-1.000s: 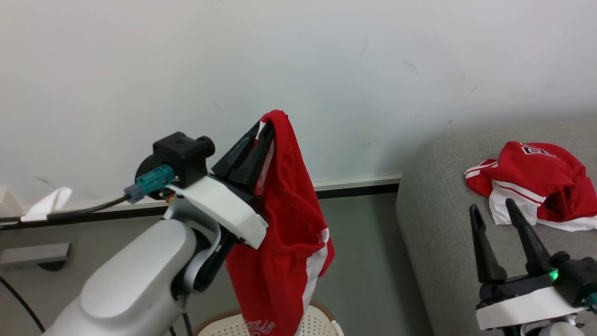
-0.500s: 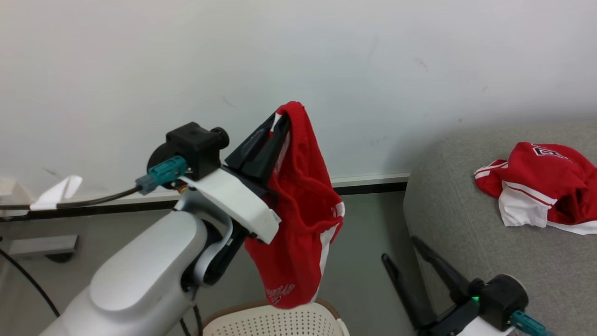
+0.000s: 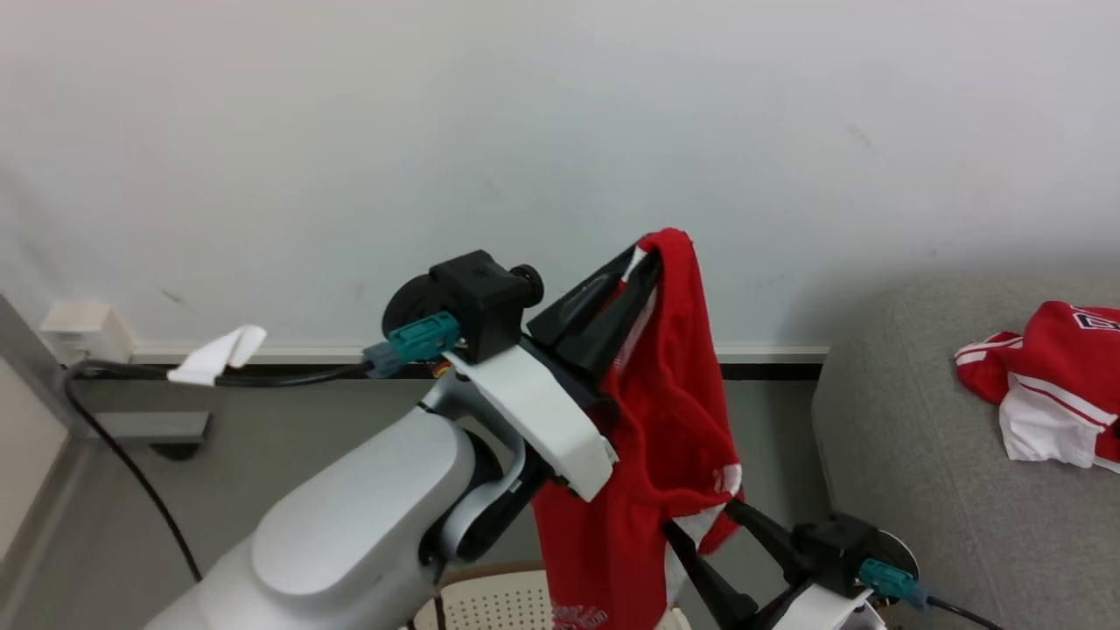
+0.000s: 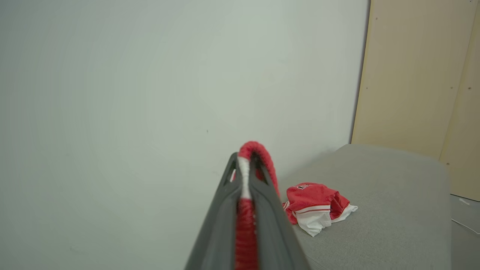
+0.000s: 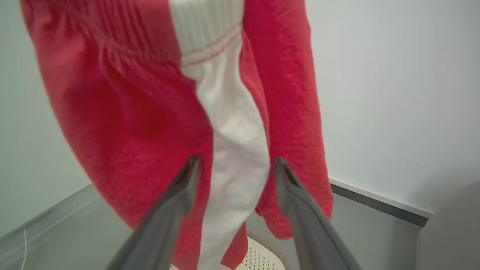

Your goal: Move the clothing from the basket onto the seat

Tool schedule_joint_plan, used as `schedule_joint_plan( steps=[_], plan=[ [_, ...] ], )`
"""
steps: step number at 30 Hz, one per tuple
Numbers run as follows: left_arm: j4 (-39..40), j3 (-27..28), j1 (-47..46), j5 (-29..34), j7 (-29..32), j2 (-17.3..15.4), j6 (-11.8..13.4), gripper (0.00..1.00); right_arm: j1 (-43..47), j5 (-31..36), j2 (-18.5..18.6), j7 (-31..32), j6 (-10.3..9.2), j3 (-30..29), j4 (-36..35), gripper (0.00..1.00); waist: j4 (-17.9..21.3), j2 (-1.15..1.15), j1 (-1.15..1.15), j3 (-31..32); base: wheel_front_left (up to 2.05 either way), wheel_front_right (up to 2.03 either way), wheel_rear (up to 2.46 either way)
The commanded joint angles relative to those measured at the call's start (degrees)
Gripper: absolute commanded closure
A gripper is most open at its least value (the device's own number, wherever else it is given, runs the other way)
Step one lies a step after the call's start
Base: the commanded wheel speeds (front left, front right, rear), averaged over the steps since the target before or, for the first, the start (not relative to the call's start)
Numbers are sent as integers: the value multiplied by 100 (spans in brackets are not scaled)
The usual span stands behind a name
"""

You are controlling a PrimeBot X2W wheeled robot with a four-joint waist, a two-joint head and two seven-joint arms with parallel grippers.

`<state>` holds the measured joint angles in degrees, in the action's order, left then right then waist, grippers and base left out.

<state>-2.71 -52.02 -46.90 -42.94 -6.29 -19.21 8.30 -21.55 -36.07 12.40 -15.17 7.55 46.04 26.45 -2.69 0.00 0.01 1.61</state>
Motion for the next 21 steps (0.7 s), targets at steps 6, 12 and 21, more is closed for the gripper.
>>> schedule_joint_plan(
  steps=[6,12,21],
  plan=[
    [147,-175,-41,44,85,146,-89,100,-401,-431,-132,5,-13,361,475,0,-404,0,-1,52,0,0,0],
    [239,-322,30,-63,155,268,-178,100,-593,-648,-202,5,-13,573,614,0,-742,0,-1,84,0,0,0],
    [152,-359,97,-117,164,249,-184,100,-785,-719,-242,5,-13,634,504,100,-944,0,-1,95,0,0,0]
  ],
)
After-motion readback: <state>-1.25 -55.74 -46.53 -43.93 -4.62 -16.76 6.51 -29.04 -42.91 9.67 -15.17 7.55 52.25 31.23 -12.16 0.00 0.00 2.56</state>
